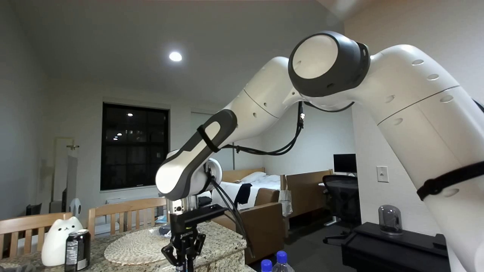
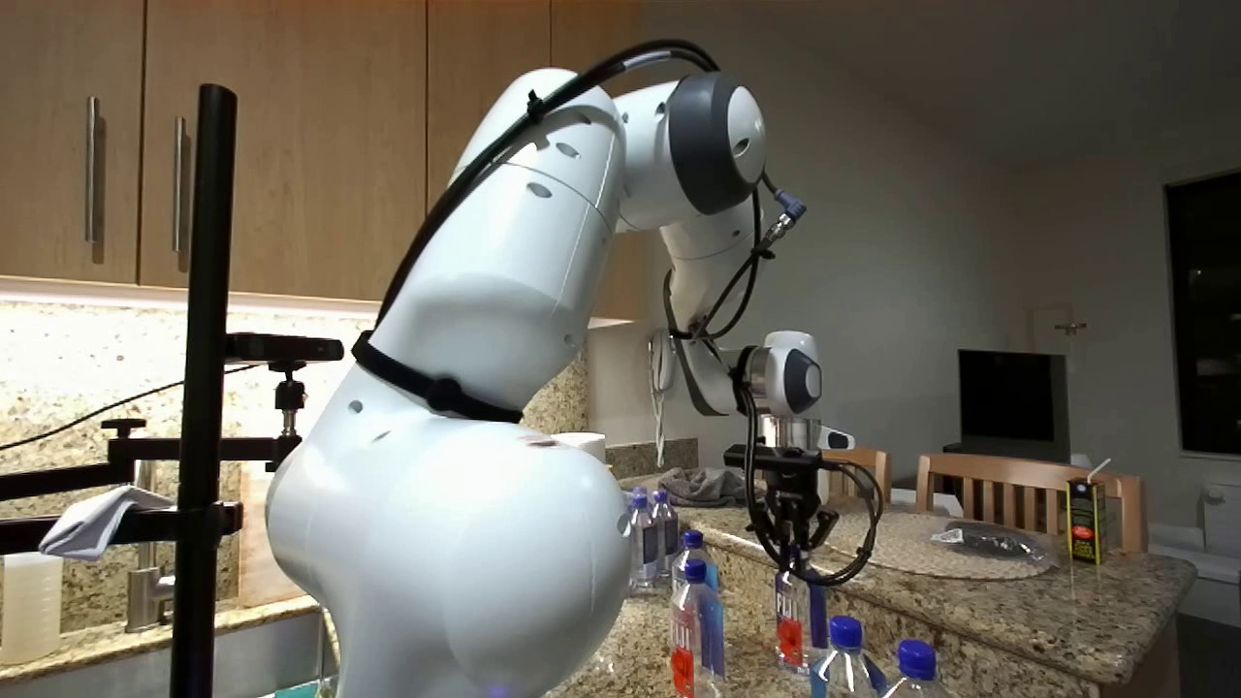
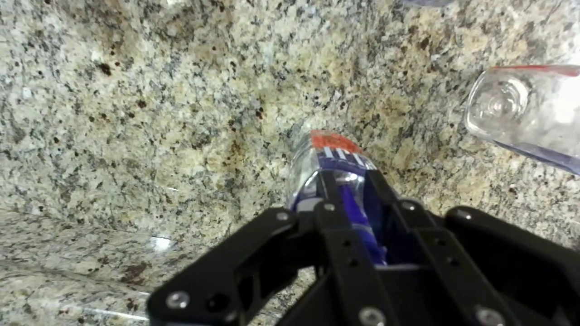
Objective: Arrange the bottles on the counter in a straight line
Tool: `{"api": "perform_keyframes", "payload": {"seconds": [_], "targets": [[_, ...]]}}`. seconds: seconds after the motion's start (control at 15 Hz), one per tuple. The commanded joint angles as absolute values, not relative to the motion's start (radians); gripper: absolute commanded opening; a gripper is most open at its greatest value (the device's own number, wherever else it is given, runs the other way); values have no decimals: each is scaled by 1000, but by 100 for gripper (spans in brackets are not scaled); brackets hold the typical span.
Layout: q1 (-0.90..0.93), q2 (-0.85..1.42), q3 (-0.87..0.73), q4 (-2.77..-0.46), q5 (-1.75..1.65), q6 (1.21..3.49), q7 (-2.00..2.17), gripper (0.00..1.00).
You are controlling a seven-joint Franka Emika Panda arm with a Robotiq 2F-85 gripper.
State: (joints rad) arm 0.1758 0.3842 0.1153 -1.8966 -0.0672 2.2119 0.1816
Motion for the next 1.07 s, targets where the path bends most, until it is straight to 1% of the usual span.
{"api": "perform_keyframes", "payload": {"seconds": [0.0,0.07,0.27,0.6,0.67,0.8,0.87,0.93,1.0], "targets": [[187,364,102,-1915,-86,2215,185,44],[188,366,102,-1913,-88,2214,185,45],[190,370,102,-1907,-90,2212,185,62],[189,383,102,-1895,-88,2231,181,95],[190,386,101,-1892,-91,2235,182,98],[194,392,98,-1882,-103,2248,183,100],[196,395,97,-1876,-110,2254,182,92],[198,400,96,-1870,-118,2260,181,73],[199,402,96,-1866,-118,2266,179,72]]}}
